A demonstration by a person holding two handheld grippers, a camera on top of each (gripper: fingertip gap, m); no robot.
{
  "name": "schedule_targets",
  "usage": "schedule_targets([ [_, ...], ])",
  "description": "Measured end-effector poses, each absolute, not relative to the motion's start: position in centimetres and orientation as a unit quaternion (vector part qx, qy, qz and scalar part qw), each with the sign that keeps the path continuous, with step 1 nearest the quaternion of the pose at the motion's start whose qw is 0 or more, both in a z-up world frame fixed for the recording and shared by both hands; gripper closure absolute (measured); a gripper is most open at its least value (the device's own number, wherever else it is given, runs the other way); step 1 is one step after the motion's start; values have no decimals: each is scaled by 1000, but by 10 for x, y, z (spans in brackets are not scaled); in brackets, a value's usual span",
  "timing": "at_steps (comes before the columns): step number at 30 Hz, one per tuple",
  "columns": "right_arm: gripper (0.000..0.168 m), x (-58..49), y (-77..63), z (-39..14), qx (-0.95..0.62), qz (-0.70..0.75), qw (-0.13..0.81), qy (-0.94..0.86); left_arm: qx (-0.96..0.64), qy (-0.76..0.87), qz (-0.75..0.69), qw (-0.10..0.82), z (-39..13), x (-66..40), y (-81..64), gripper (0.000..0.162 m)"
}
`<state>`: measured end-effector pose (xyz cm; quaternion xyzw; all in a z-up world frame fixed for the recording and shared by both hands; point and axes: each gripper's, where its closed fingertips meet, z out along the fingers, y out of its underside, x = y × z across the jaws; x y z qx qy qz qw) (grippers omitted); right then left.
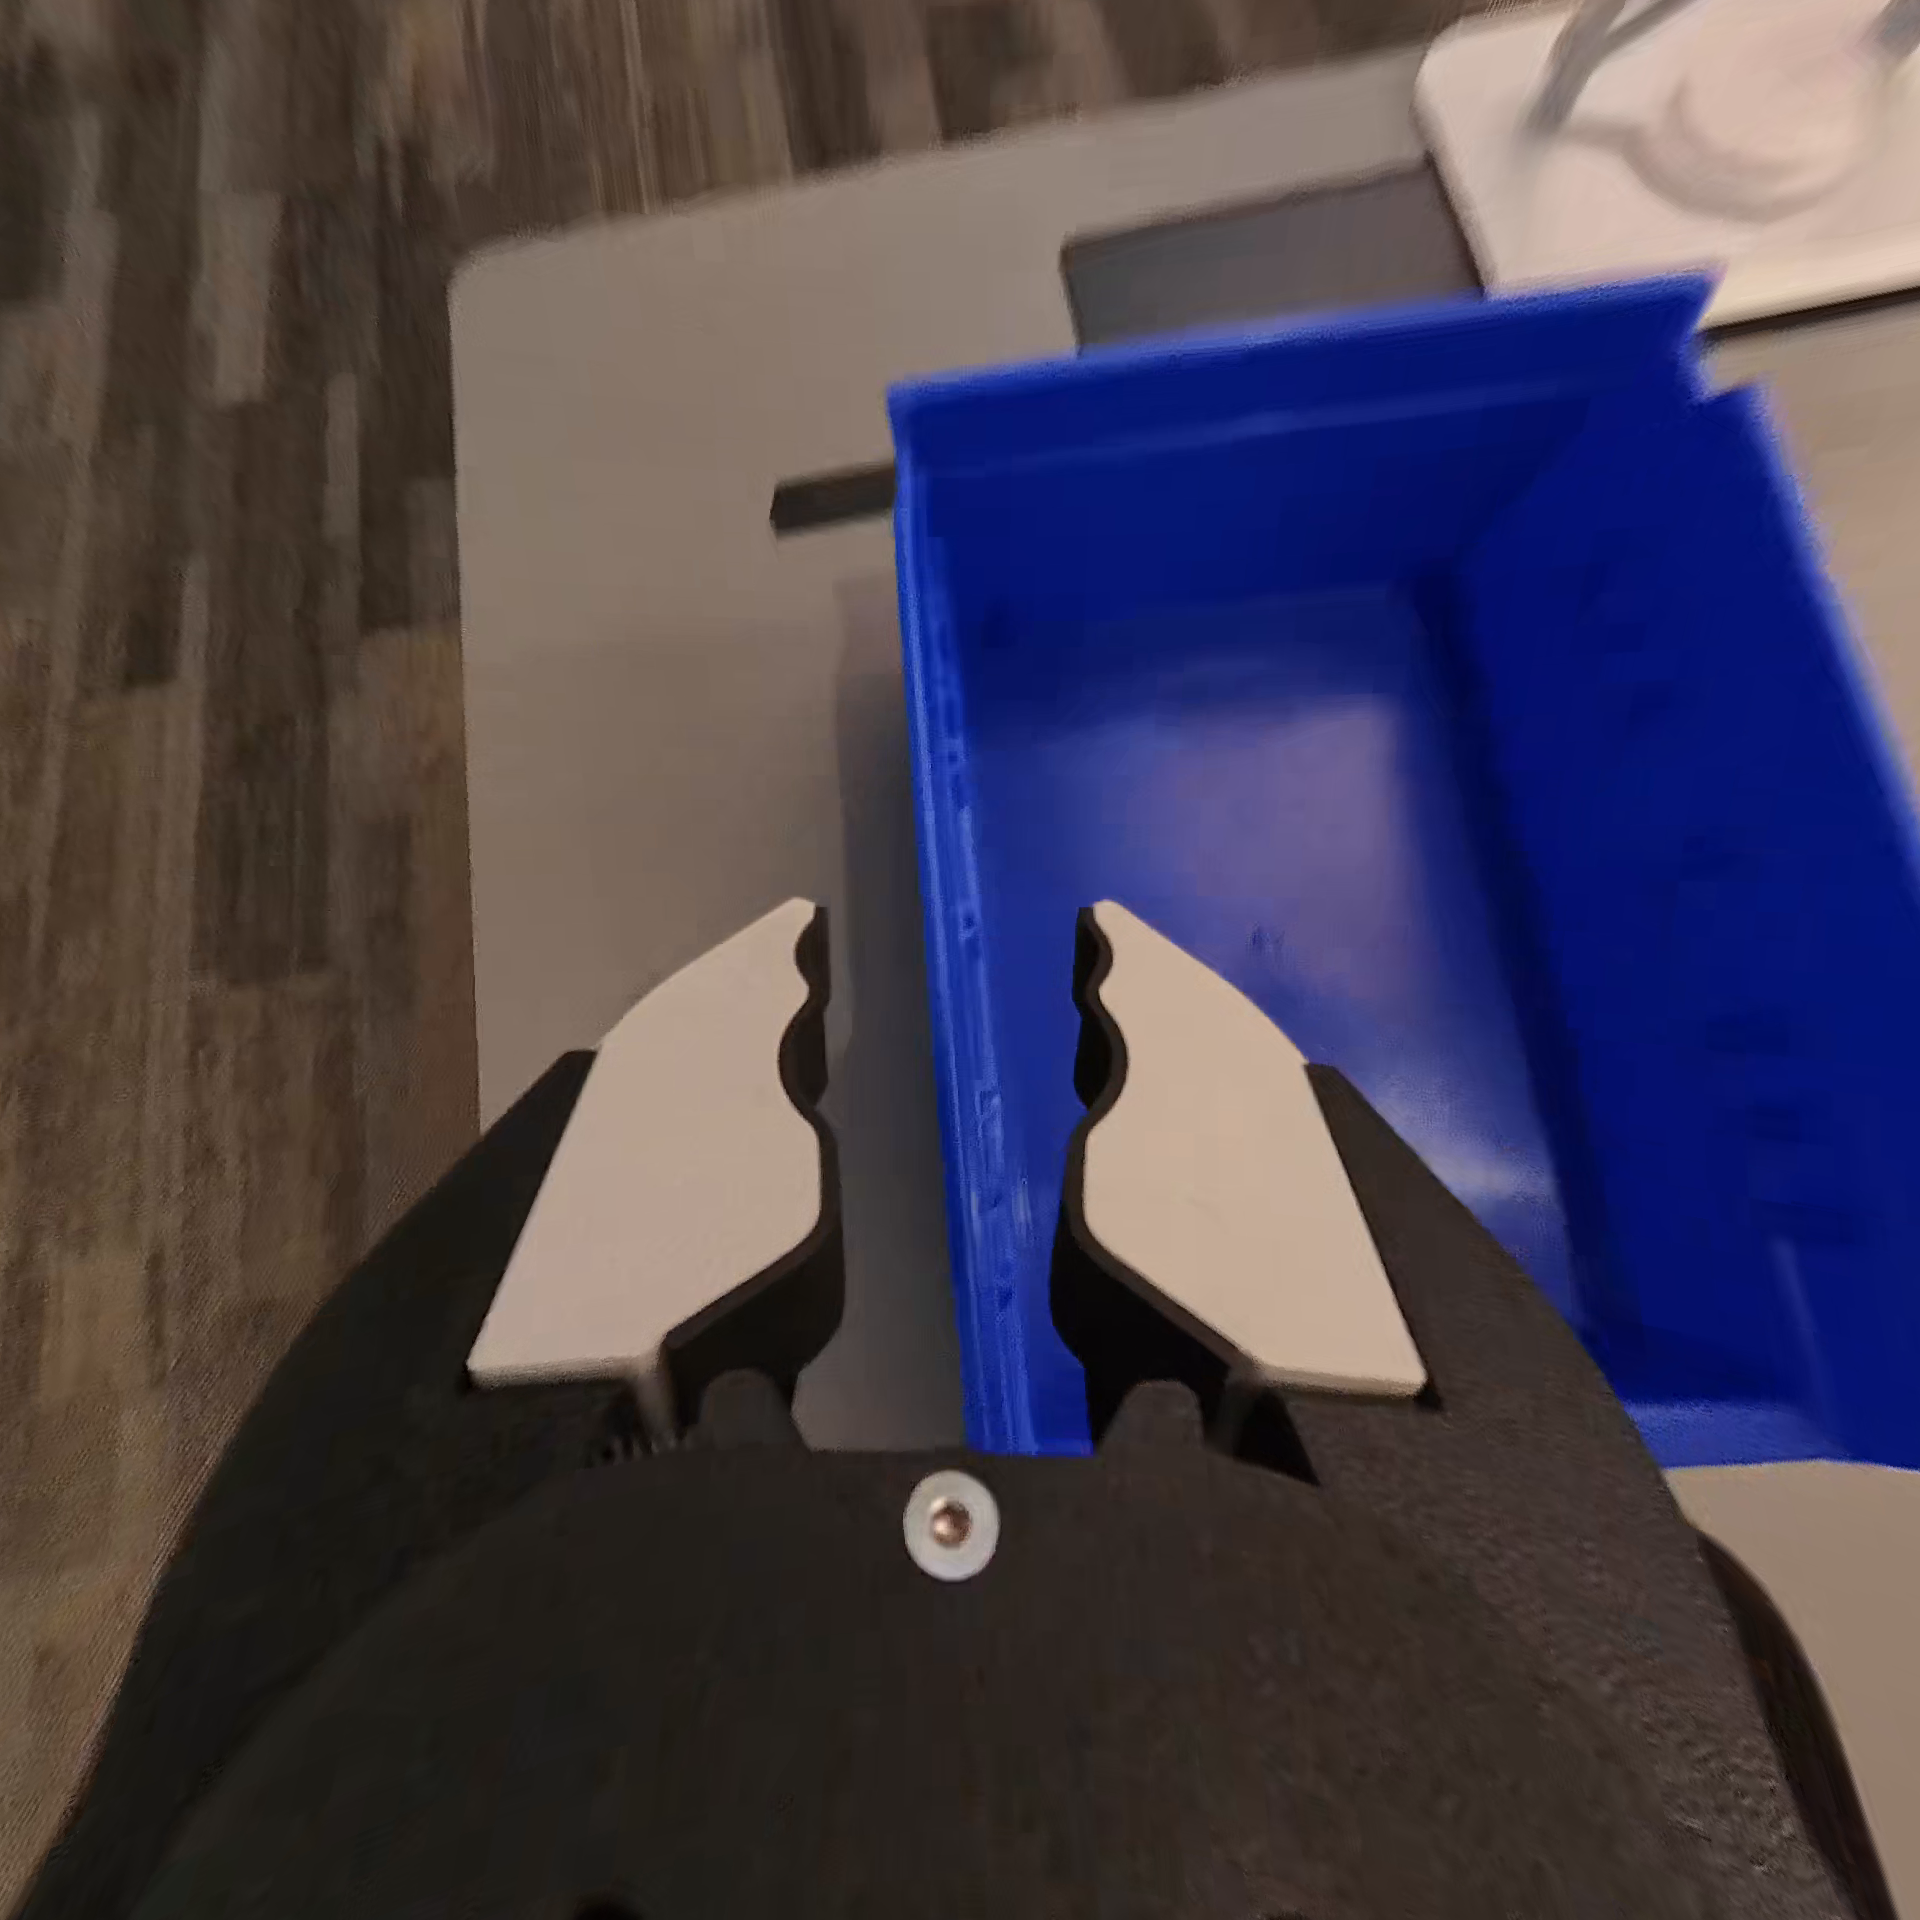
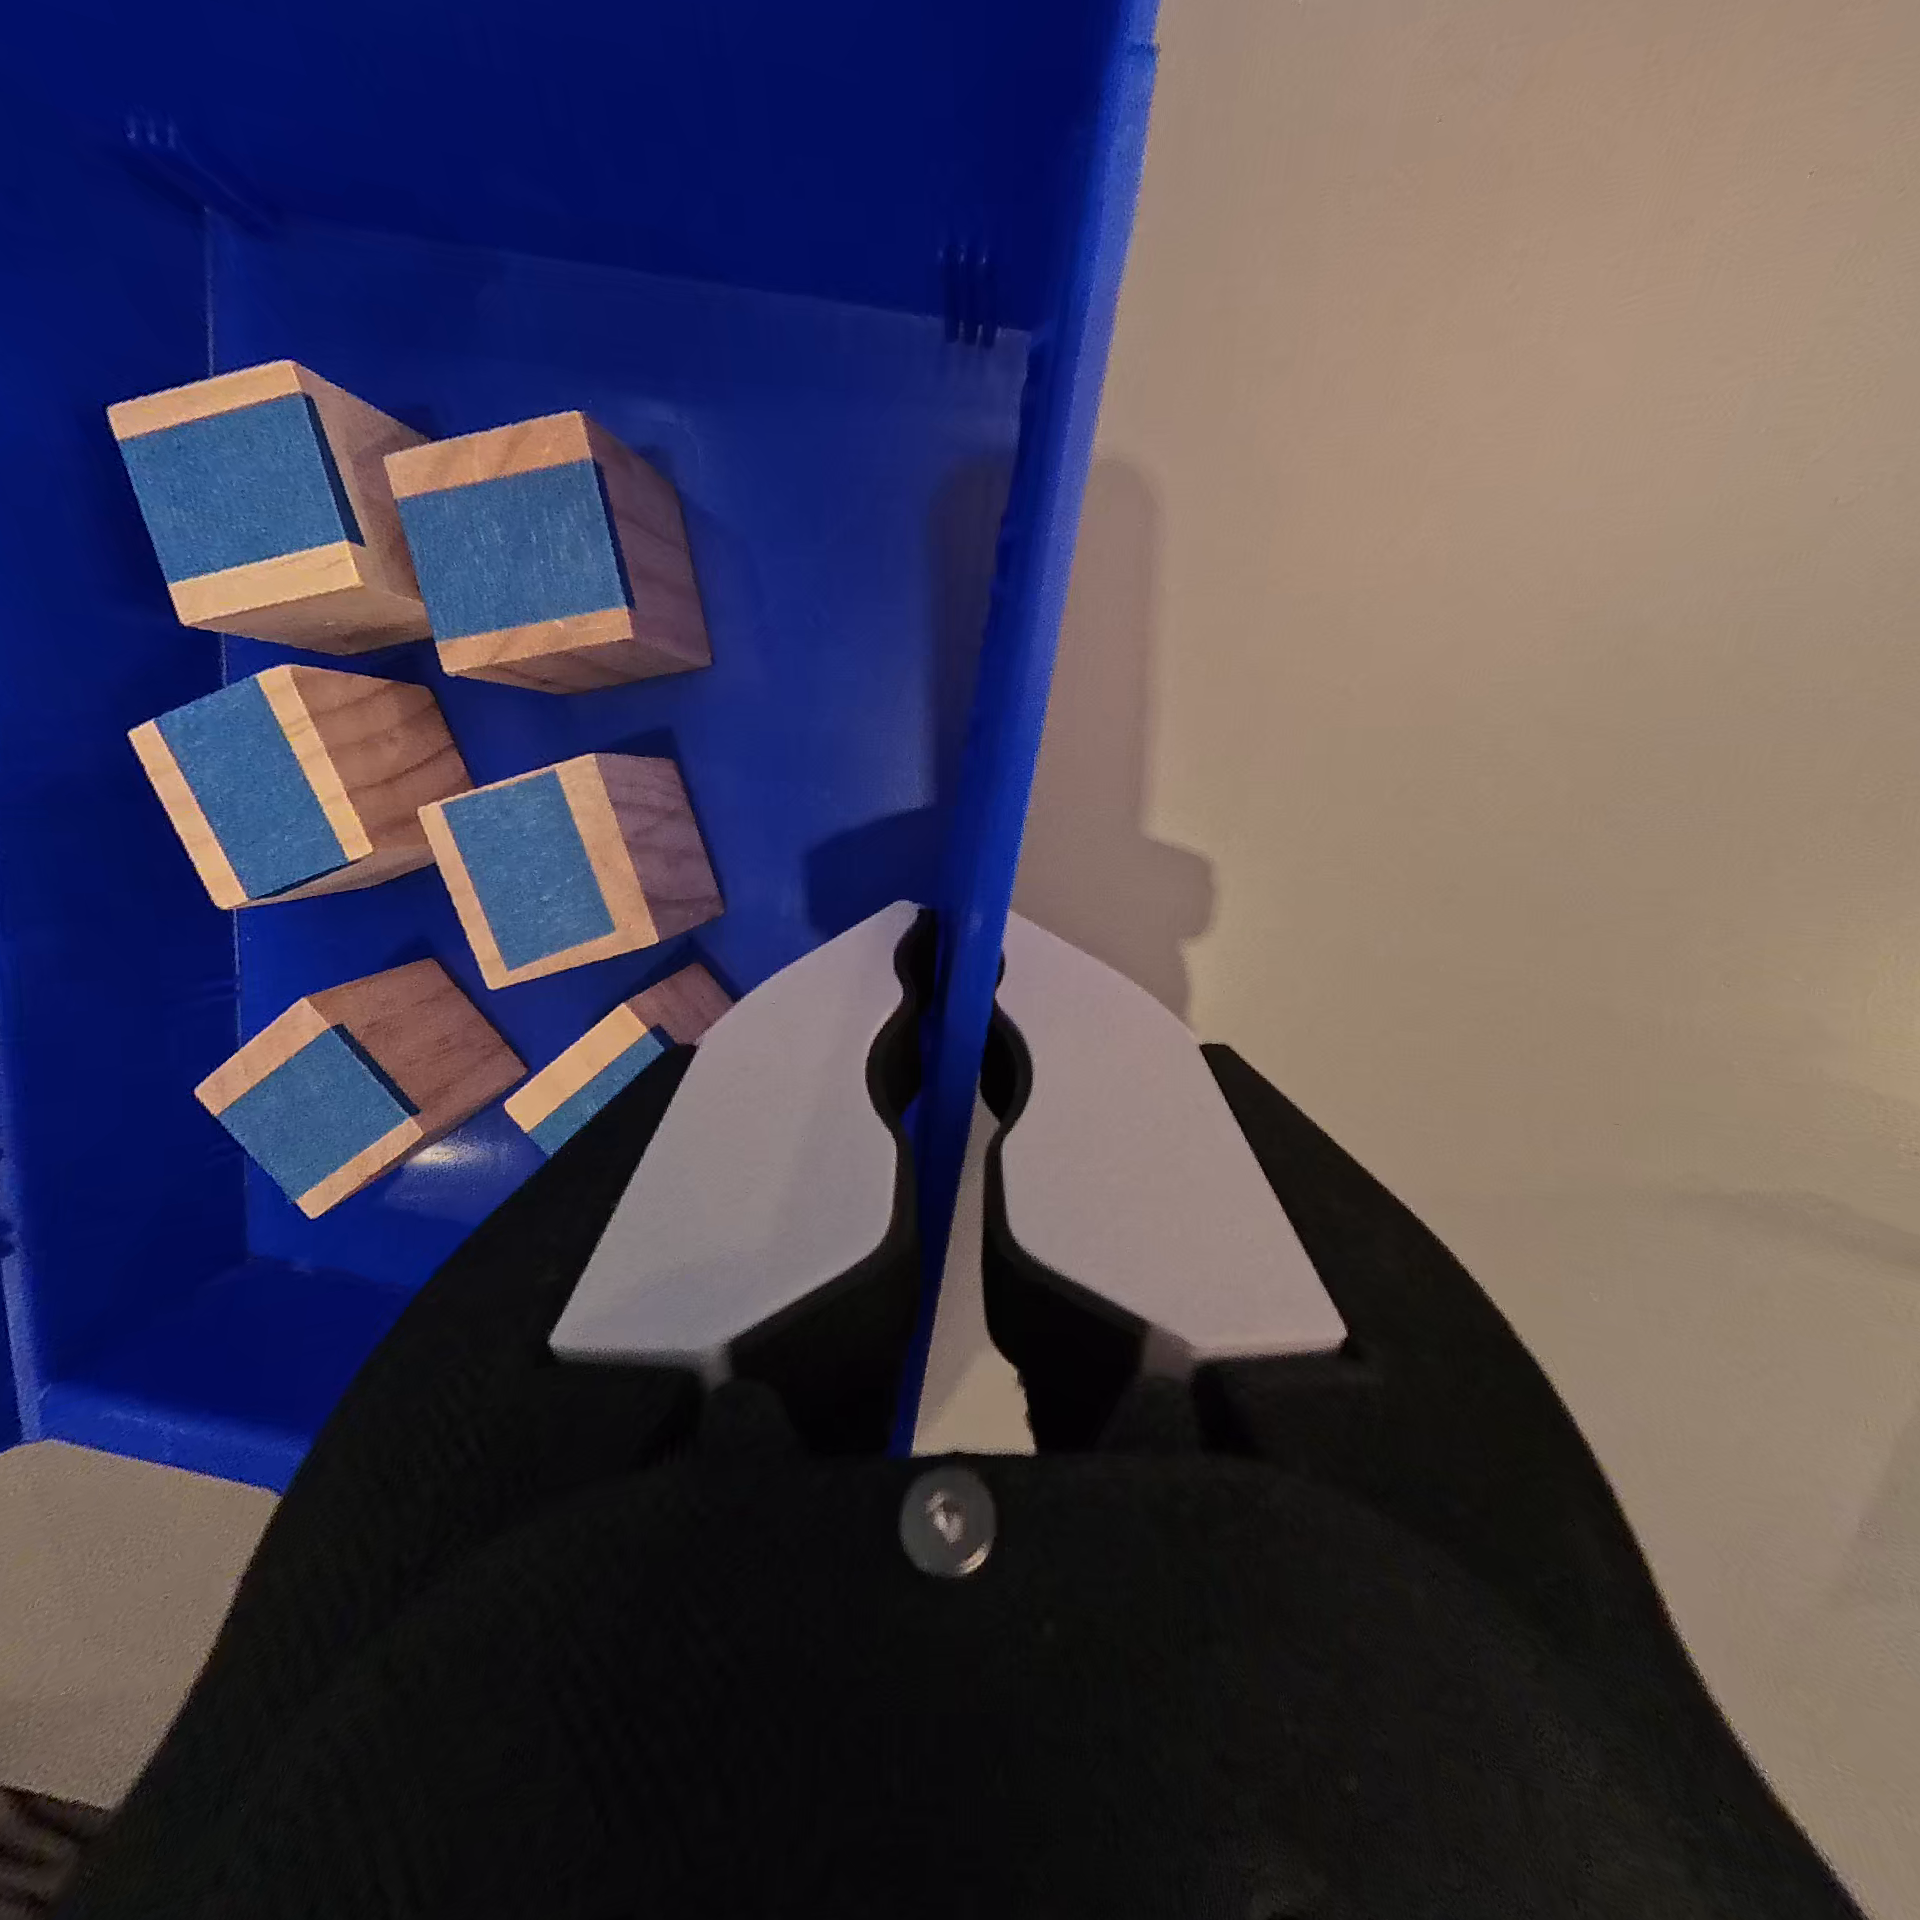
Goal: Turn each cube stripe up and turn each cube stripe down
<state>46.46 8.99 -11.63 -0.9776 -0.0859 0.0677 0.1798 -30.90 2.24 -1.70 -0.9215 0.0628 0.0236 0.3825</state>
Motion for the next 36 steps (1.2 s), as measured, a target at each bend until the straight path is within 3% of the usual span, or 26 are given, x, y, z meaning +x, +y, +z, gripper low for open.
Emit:
schedule_targets([
  [6,160,464,89,-119,-978,70,174,-91,-970,40,-48,234,-79,-300,8,124],
  [12,157,463,84,-127,-982,59,146,-107,-978,38,-70,192,-95,-294,4,158],
  [20,158,461,77,-130,-985,50,120,-114,-990,82,-31,110,-109,-249,3,155],
  [36,144,344,62,-129,-974,36,71,-211,-966,225,-94,85,-124,-80,13,138],
])
